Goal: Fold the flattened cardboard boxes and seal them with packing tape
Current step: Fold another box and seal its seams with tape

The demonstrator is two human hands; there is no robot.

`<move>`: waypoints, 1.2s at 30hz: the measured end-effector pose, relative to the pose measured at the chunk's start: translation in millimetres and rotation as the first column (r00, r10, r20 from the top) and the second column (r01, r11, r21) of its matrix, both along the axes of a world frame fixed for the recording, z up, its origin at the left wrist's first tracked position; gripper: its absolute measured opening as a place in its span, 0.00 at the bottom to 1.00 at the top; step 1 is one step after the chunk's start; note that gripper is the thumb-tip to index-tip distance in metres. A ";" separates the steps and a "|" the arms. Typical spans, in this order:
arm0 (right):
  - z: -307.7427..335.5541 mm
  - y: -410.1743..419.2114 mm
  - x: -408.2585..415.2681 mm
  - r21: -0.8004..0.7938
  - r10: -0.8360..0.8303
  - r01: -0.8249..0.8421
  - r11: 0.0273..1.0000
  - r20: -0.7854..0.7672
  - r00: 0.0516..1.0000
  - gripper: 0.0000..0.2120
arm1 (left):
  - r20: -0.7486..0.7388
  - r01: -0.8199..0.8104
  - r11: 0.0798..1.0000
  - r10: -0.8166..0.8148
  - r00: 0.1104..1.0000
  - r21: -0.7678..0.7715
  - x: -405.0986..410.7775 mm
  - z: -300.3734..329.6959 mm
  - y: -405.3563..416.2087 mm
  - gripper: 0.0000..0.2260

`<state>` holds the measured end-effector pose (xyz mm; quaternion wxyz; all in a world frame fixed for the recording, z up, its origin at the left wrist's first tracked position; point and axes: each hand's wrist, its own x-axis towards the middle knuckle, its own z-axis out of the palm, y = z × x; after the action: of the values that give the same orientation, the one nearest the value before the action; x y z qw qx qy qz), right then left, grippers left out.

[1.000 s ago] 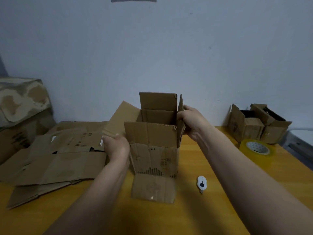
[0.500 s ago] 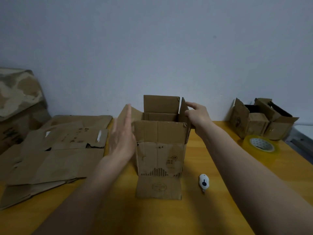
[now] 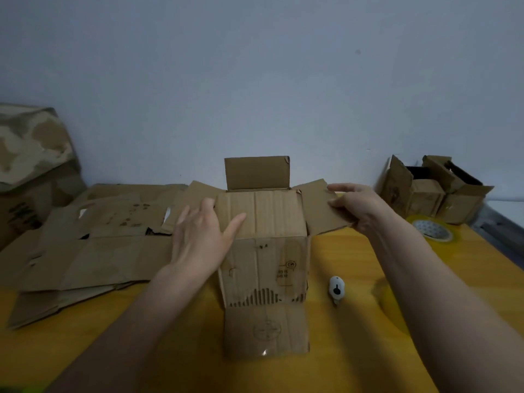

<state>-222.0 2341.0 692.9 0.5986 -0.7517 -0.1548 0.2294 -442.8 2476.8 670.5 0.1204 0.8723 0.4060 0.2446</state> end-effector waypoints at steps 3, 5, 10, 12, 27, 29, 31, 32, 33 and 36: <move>-15.3 -6.9 -9.1 -0.045 0.008 -0.008 0.999 -0.013 1.000 0.14 | -0.080 0.004 1.000 -0.003 0.997 0.012 -1.2 -10.6 -2.7 0.37; -26.6 -5.3 -15.0 -0.075 0.022 -0.017 0.997 0.063 0.998 0.13 | -0.103 0.016 0.999 -0.012 0.995 0.037 1.2 -18.0 -0.8 0.39; -33.3 -8.2 -36.7 -0.330 0.278 0.219 0.918 0.931 0.236 0.16 | -0.131 0.061 0.989 -0.044 0.990 0.132 6.7 -22.4 2.6 0.37; -30.3 -7.3 -58.9 -0.462 0.460 0.013 0.887 0.886 0.059 0.20 | -0.223 0.092 0.985 -0.058 0.973 0.148 7.2 -25.2 4.6 0.34; -16.2 73.4 -17.6 -0.438 0.408 -0.169 0.883 0.539 0.737 0.47 | -0.576 0.187 0.978 -0.101 0.811 0.091 8.9 -21.8 12.5 0.41; -12.8 87.4 -11.0 -0.418 0.357 -0.108 0.902 0.579 0.733 0.52 | -0.578 0.190 0.977 -0.102 0.810 0.093 8.1 -21.0 11.9 0.41; -8.7 99.1 -5.3 -0.394 0.330 -0.074 0.916 0.634 0.699 0.55 | -0.586 0.201 0.975 -0.108 0.803 0.096 6.7 -20.7 11.5 0.41; -6.3 102.9 -4.1 -0.383 0.325 -0.069 0.921 0.660 0.677 0.56 | -0.590 0.205 0.974 -0.110 0.800 0.097 6.2 -20.5 11.4 0.41; -4.8 105.9 -3.3 -0.384 0.334 -0.073 0.921 0.677 0.656 0.56 | -0.594 0.208 0.973 -0.110 0.797 0.098 5.8 -20.2 11.5 0.40; 0.8 106.6 -5.0 -0.462 0.434 -0.120 0.879 0.672 0.600 0.50 | -0.604 0.209 0.974 -0.114 0.789 0.089 6.1 -17.9 12.6 0.40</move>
<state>-227.0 2447.6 693.6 0.2809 -0.8413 -0.4618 0.0100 -436.7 2489.5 652.6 -0.0588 0.9429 0.3271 -0.0226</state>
